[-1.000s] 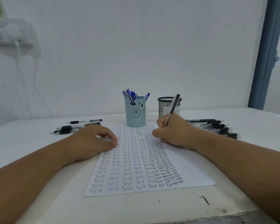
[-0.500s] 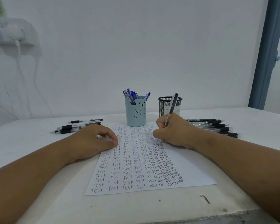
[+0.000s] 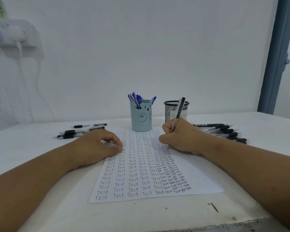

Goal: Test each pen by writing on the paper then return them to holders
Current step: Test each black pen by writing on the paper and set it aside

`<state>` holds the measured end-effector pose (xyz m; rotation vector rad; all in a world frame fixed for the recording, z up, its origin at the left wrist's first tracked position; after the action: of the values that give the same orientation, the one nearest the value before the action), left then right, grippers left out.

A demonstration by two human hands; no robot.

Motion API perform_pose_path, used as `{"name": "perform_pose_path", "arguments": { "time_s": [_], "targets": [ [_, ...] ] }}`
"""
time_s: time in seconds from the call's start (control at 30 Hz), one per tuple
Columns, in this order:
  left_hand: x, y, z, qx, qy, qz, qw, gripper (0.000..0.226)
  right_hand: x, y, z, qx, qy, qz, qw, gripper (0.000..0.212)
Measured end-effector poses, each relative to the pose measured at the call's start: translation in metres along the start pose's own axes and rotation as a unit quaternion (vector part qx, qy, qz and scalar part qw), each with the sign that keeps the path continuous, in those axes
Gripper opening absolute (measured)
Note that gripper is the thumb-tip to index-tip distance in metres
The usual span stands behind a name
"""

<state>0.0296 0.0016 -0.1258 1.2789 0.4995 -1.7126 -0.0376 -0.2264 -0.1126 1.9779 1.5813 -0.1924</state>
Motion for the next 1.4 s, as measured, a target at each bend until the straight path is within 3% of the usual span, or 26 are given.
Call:
{"name": "perform_pose_path", "arguments": {
  "time_s": [0.9, 1.03, 1.13, 1.27, 1.4],
  "targets": [
    [0.001, 0.0, -0.001, -0.002, -0.009, 0.003, 1.0, 0.007, -0.003, 0.002, 0.001, 0.004, -0.003, 0.018, 1.0, 0.047],
    [0.001, 0.0, -0.001, -0.002, -0.016, 0.002, 1.0, 0.007, -0.012, 0.002, 0.002, 0.012, 0.083, 0.069, 0.994, 0.042],
    [0.001, 0.0, 0.0, 0.004, -0.017, -0.002, 1.0, 0.008, -0.014, 0.004, -0.002, 0.002, 0.155, 0.087, 0.984, 0.055],
    [0.001, -0.001, -0.001, 0.001, -0.023, 0.0, 1.0, 0.007, -0.022, 0.003, -0.015, -0.046, 0.159, 0.121, 0.979, 0.037],
    [0.001, -0.001, 0.0, -0.004, -0.022, -0.001, 1.0, 0.007, -0.019, 0.0, -0.027, -0.084, 0.105, 0.087, 0.987, 0.019]
  ]
}}
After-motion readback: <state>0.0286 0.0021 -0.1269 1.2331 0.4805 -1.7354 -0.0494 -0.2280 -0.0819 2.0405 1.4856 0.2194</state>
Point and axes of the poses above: each hand's wrist, its own y-axis towards the middle knuckle, its own x-axis out of the palm, z = x × y, the point moved 9 cm from there along y, towards the middle knuckle, and after that the axes turned 15 degrees about y, right-handed, at the moved point
